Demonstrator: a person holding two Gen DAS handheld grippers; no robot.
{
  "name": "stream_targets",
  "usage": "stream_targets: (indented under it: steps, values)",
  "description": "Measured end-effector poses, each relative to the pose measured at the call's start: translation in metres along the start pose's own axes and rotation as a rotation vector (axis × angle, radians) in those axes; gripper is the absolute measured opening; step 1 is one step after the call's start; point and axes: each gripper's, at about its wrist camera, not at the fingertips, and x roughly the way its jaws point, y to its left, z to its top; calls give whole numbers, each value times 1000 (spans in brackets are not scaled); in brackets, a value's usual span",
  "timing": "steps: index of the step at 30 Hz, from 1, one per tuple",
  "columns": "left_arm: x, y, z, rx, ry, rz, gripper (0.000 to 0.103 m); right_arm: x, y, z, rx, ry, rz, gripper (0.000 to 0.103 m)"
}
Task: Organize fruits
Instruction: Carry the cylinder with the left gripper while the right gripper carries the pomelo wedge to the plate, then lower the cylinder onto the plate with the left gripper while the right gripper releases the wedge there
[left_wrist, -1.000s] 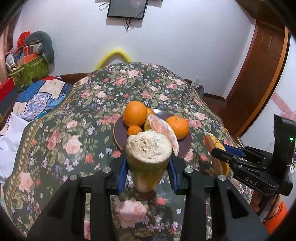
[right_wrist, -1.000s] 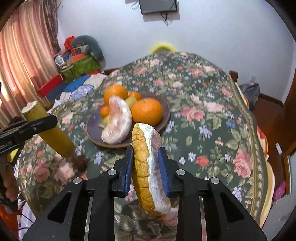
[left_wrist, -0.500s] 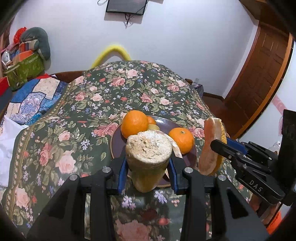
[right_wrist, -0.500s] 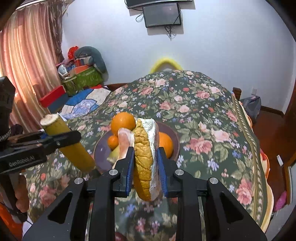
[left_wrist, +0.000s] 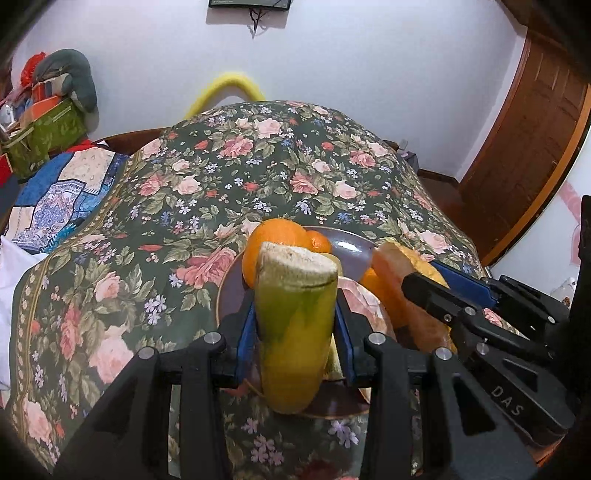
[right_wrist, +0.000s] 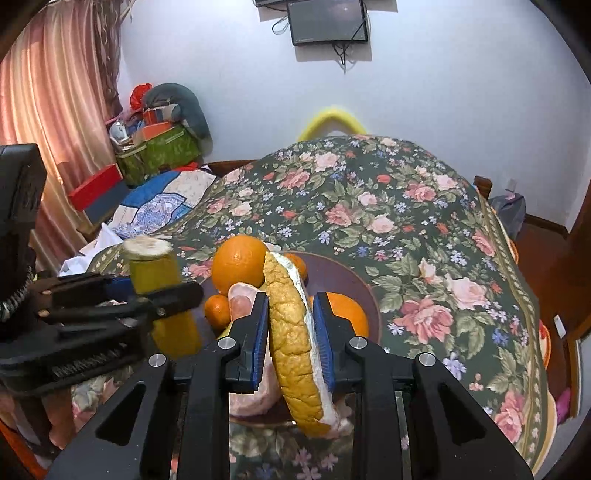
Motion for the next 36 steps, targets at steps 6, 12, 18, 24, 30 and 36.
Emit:
stream_targets:
  steps: [6, 12, 18, 24, 30, 36]
  values:
    - [12, 2, 3, -17, 19, -5, 38, 4, -1, 0, 15, 10, 42, 23]
    - [21, 7, -2, -36, 57, -35, 40, 7, -1, -4, 14, 33, 76, 27]
    - [11, 5, -7, -17, 44, -20, 40, 11, 0, -8, 27, 63, 102, 31]
    - [-11, 7, -10, -28, 11, -35, 40, 3, 3, -8, 17, 64, 84, 36]
    - [-33, 5, -12, -27, -15, -38, 40, -14, 4, -5, 13, 38, 71, 44]
    - [-60, -5, -17, -12, -46, -42, 40, -36, 6, -4, 1, 15, 37, 44]
